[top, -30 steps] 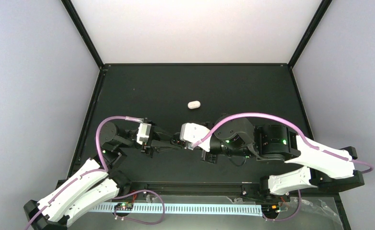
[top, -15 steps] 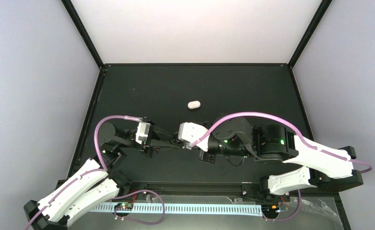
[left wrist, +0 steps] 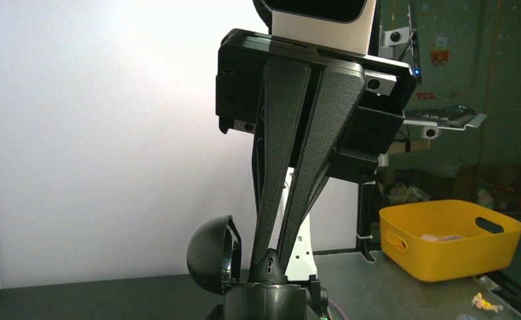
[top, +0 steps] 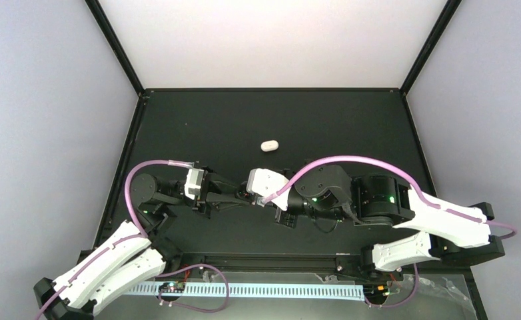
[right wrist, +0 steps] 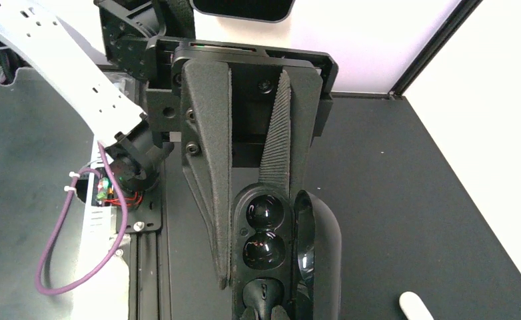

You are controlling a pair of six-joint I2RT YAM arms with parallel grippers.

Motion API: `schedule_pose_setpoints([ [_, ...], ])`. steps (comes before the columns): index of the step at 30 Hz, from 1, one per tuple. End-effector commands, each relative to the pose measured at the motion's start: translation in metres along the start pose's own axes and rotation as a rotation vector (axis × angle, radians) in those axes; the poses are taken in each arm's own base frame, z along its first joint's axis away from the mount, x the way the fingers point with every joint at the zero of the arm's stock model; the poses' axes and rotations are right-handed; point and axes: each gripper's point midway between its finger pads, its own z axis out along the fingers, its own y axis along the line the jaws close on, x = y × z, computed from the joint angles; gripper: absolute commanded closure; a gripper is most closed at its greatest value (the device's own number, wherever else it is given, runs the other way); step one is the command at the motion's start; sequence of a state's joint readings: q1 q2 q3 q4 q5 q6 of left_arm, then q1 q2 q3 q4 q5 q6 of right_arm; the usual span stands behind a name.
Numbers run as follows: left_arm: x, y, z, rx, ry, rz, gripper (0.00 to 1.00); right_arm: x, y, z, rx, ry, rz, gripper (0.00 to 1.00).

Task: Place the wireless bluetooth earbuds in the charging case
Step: Place the earbud in the charging case.

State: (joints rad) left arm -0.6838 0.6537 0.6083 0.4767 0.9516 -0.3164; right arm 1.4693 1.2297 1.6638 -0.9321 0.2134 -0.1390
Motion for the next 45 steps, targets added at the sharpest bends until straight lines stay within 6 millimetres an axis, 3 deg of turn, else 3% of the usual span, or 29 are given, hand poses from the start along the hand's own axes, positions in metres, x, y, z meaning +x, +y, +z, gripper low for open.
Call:
schedule_pose_setpoints([
  [1,-0.022,-0.007,-0.002,0.004,-0.084,0.06,0.98,0.007,-0.006,0.009,0.061,0.028,0.017,0.99],
  [7,-0.02,-0.004,-0.003,-0.011,-0.099,0.053,0.98,0.0,-0.014,0.001,0.099,-0.012,0.04,0.99],
  [25,-0.023,0.0,-0.005,-0.031,-0.142,0.039,0.98,-0.004,-0.007,0.0,0.058,-0.027,0.054,0.86],
  [42,-0.022,0.001,-0.005,-0.034,-0.145,0.035,0.98,-0.015,-0.006,-0.013,0.03,-0.088,0.078,0.87],
  [45,-0.021,0.001,-0.005,-0.037,-0.145,0.031,0.98,-0.024,-0.007,-0.023,0.021,-0.126,0.097,0.85],
])
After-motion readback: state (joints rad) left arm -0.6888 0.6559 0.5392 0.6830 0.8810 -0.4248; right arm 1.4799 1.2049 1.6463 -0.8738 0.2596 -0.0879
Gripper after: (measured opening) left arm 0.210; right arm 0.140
